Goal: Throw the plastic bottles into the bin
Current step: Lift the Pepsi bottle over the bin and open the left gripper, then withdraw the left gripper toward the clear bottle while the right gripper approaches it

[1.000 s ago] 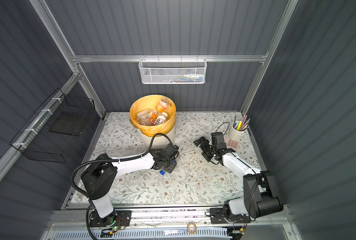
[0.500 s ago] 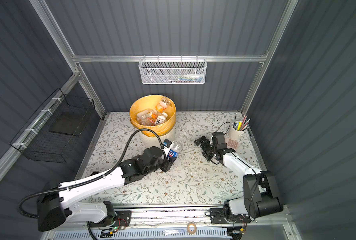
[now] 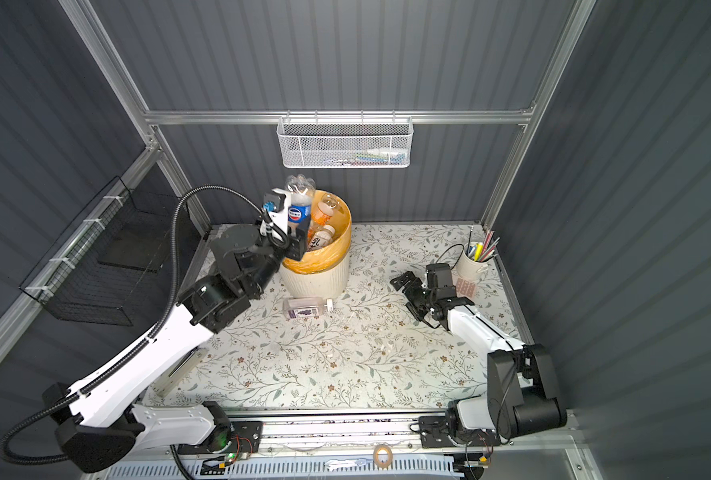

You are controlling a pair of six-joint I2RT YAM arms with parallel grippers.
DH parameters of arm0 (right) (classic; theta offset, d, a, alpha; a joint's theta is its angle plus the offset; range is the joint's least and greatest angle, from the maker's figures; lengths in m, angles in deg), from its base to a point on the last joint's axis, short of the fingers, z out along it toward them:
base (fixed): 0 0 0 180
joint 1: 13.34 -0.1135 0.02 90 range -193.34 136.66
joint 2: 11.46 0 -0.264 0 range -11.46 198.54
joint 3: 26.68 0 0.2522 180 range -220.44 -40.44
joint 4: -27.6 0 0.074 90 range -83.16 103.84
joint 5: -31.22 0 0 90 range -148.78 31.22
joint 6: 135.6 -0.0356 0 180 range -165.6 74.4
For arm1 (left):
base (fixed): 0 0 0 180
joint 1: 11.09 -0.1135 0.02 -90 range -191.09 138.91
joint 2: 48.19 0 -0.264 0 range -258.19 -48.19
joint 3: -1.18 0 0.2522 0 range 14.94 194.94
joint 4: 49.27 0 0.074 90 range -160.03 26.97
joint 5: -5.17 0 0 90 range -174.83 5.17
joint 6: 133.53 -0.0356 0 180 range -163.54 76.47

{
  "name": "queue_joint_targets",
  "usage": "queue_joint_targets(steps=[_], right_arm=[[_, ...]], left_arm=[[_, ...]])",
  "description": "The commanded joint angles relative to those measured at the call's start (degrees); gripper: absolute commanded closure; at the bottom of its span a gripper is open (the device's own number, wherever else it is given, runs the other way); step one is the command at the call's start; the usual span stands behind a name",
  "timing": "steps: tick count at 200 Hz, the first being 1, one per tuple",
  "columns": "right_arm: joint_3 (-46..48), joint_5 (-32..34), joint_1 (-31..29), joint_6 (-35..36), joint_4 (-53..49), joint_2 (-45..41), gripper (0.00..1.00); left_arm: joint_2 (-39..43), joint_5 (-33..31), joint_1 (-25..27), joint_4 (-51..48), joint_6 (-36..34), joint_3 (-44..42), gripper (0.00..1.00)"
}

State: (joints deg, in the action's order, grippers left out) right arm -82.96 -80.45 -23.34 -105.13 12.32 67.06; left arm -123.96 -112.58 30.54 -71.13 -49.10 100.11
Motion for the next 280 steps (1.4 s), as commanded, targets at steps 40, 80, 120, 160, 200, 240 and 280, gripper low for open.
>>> queue_joint_targets(steps=[40, 80, 120, 160, 200, 240, 280], right_arm=[[1.7, -0.1, 1.6, 0.9, -0.6, -3.4, 0.01], [1.1, 0.1, 1.5, 1.1, -1.4, -3.5, 0.01], [1.5, -0.1, 1.5, 0.3, -0.9, -3.5, 0.01], [2.8, 0.3, 1.5, -0.4, -0.4, -3.9, 0.01], [2.6, -1.3, 0.8, -0.1, 1.3, -2.3, 0.01], [0.1, -1.4, -2.6, 2.4, 1.3, 0.6, 0.01], [-2.0, -4.3, -9.1, 5.5, 7.3, 6.8, 0.02]], left_arm=[[-8.4, -2.7, -6.1, -21.6, 3.4, 10.0, 0.01], [0.9, -5.2, -6.0, -16.7, 4.2, 5.0, 0.01], [7.3, -4.5, -5.3, -17.4, 8.0, -2.9, 0.01], [13.9, -8.5, -4.4, -23.2, 17.4, -16.6, 0.01], [21.6, -11.1, -4.4, -27.6, 38.4, -30.4, 0.01], [21.1, -10.6, -4.5, -28.5, 50.8, -38.0, 0.01], [16.5, -2.7, -9.4, -26.6, 54.5, -40.8, 0.01]])
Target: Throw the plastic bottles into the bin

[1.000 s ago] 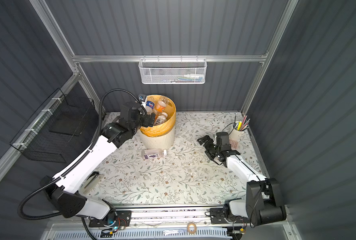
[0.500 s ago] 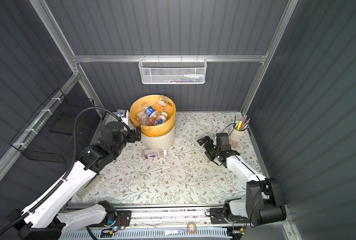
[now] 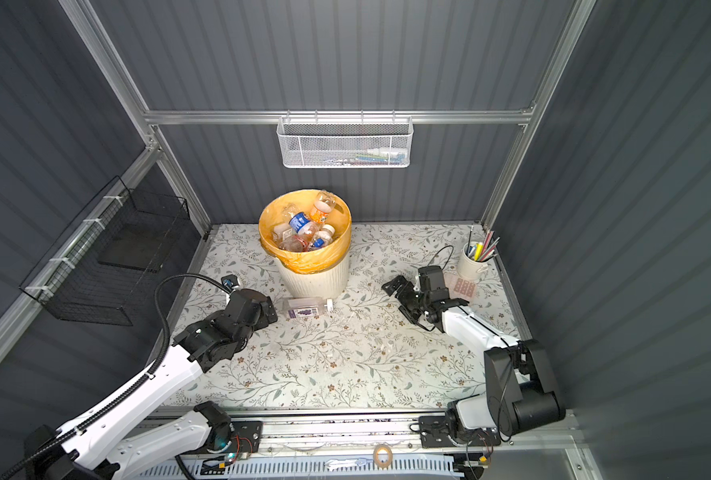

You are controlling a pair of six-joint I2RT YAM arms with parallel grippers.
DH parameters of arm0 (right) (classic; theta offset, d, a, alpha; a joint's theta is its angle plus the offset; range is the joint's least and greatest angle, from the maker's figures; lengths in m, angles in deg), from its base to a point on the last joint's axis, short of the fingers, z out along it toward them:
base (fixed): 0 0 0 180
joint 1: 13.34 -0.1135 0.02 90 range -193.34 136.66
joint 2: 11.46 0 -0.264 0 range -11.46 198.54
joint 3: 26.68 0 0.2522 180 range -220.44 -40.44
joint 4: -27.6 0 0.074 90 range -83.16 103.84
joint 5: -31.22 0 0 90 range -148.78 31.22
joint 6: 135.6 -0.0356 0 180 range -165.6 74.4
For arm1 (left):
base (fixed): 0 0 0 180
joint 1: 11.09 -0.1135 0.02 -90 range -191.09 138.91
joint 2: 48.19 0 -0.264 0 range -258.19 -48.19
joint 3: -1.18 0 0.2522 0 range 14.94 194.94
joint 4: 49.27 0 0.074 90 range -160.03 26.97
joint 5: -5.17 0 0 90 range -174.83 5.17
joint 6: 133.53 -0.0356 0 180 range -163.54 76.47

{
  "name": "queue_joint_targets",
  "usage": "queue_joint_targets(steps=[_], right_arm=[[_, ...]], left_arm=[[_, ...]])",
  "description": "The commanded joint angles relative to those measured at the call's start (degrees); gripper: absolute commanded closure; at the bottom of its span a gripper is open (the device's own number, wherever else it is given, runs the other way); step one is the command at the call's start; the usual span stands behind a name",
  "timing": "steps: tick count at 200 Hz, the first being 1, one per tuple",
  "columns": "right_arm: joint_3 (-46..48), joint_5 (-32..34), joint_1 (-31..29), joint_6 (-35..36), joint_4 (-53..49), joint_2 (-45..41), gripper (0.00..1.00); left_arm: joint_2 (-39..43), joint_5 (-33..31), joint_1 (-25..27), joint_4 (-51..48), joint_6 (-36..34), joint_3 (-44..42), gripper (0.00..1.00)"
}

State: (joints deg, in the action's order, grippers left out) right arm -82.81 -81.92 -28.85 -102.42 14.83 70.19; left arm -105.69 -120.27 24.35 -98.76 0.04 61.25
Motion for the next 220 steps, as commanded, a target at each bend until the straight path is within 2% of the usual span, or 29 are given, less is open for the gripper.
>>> queue_joint_targets(steps=[1, 35, 66, 95, 171, 220], right_arm=[[-2.2, -3.0, -3.8, 2.8, 5.0, 3.9, 0.03], [-5.9, -7.1, -9.4, 0.1, 11.0, 13.3, 0.13], [-7.5, -9.9, -12.0, -4.5, 20.2, 20.4, 0.26], [-8.0, -11.2, -12.5, -7.3, 26.1, 24.0, 0.35], [-7.7, -11.2, -12.4, -7.3, 27.2, 25.8, 0.37], [-10.1, -13.5, -13.0, -8.7, 29.0, 29.4, 0.46]], left_arm=[[-1.9, 5.4, -3.4, 1.2, 5.4, -2.1, 0.01], [-3.0, 17.4, -10.6, 8.5, 6.7, -7.2, 0.01], [-3.3, 23.7, -13.6, 14.3, 4.8, -9.3, 0.0], [-7.3, 29.8, -15.8, 19.1, 1.2, -8.3, 0.01], [-18.8, 41.4, -18.9, 32.8, -2.8, -7.9, 0.07], [-21.8, 45.0, -19.0, 36.5, -5.4, -8.2, 0.2]])
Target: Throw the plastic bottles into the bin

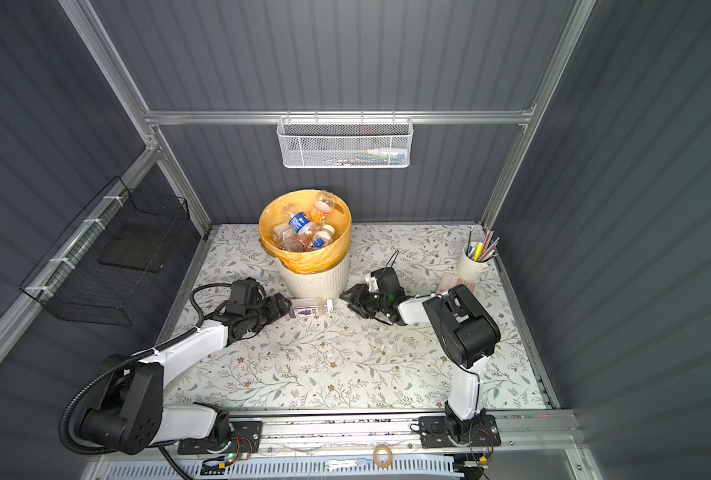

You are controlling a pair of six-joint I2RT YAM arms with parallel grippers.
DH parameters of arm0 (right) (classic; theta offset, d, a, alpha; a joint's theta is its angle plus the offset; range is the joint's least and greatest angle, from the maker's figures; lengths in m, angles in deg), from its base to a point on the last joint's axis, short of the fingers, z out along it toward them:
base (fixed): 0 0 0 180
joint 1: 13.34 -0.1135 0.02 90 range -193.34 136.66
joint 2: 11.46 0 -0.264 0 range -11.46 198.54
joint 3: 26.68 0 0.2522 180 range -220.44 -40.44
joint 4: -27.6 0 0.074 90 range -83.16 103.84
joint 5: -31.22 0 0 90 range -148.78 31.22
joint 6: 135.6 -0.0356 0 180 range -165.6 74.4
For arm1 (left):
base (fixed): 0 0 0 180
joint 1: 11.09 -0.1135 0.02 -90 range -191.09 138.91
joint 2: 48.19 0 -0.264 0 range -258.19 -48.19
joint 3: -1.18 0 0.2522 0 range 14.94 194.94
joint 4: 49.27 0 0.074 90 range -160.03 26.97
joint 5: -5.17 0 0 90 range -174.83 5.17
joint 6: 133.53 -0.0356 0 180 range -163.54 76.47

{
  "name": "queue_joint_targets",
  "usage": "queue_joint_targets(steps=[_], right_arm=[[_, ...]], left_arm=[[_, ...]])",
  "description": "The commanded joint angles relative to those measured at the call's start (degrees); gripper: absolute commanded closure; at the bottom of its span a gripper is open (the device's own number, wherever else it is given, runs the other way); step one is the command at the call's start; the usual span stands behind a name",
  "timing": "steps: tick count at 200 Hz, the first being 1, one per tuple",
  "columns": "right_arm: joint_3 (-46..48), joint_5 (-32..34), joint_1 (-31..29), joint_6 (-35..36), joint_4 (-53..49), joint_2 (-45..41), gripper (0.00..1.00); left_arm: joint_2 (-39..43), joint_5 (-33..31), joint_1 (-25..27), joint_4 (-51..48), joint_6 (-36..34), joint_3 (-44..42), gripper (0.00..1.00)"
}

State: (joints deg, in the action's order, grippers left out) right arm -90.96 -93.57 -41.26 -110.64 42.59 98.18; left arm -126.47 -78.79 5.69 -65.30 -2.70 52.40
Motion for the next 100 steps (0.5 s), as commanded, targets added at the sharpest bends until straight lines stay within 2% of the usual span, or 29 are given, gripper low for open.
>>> queue_joint_targets(steps=[1, 56, 100], right_arm=[[-2.0, -1.9, -0.5, -0.5, 1.2, 1.5, 0.46], [-5.4, -3.3, -1.8, 0.0, 0.1, 4.0, 0.47], [-6.6, -4.3, -2.6, 0.7, -0.6, 4.9, 0.49]], left_arm=[[-1.1, 3.6, -0.3, 3.1, -2.7, 0.7, 0.2], [-6.1, 10.0, -0.3, 3.6, -5.3, 2.5, 0.25], [-7.1, 13.8, -0.3, 4.8, -6.8, 3.1, 0.25]])
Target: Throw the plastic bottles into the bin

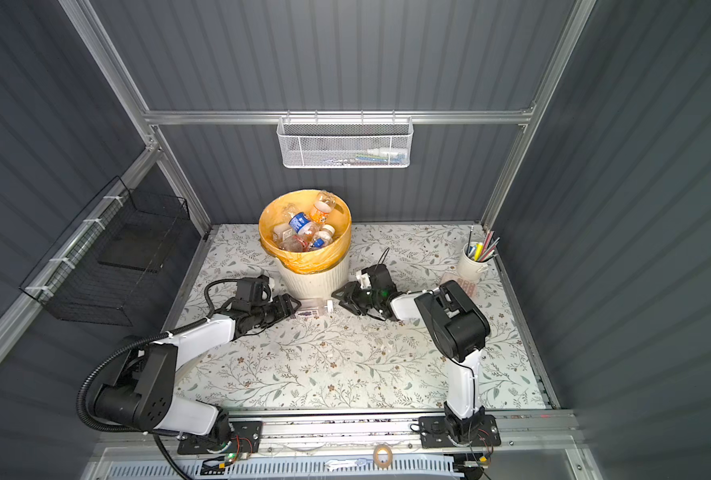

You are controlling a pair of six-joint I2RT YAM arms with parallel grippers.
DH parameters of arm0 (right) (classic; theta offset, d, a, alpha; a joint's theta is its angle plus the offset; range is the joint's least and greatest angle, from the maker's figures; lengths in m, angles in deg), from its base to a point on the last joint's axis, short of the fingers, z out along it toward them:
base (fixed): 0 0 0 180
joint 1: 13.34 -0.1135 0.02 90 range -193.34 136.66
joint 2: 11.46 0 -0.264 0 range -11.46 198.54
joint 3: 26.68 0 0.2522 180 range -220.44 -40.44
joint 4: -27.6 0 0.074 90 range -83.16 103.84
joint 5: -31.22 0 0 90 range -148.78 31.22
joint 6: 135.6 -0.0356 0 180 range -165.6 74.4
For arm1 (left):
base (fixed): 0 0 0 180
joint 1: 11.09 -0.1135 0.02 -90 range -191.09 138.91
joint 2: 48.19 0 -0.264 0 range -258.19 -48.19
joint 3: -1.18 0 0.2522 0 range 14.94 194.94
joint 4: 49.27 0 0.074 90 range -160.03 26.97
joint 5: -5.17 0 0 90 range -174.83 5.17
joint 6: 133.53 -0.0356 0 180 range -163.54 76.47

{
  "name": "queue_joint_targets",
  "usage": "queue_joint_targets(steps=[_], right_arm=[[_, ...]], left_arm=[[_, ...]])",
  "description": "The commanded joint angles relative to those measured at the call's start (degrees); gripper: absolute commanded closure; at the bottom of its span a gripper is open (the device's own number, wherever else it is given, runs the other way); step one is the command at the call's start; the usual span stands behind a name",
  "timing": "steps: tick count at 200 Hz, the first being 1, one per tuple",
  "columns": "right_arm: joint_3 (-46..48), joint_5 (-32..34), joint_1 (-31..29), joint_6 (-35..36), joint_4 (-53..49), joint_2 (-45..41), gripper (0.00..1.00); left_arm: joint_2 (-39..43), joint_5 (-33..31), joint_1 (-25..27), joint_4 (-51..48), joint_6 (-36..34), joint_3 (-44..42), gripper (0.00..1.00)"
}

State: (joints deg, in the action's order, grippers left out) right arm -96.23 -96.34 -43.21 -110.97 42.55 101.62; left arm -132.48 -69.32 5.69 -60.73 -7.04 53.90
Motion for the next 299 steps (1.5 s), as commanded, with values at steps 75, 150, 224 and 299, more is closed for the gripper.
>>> queue_joint_targets(steps=[75, 150, 224, 299], right_arm=[[2.3, -4.0, -1.4, 0.8, 0.3, -1.1, 0.53], [17.8, 0.2, -0.5, -0.3, 0.6, -14.2, 0.54], [16.6, 9.0, 1.5, 17.0, -24.8, -26.0, 0.35], [-1.0, 21.4, -5.7, 45.2, -45.8, -22.5, 0.01]], left_arm=[[-2.8, 9.9, 2.7, 4.5, 0.6, 0.6, 0.27], [-4.6, 6.4, 11.5, 10.8, 7.4, 0.5, 0.23], [4.0, -3.0, 11.6, 0.7, 6.8, -0.4, 0.09], [17.4, -13.5, 8.2, -10.1, 10.6, -6.2, 0.0]])
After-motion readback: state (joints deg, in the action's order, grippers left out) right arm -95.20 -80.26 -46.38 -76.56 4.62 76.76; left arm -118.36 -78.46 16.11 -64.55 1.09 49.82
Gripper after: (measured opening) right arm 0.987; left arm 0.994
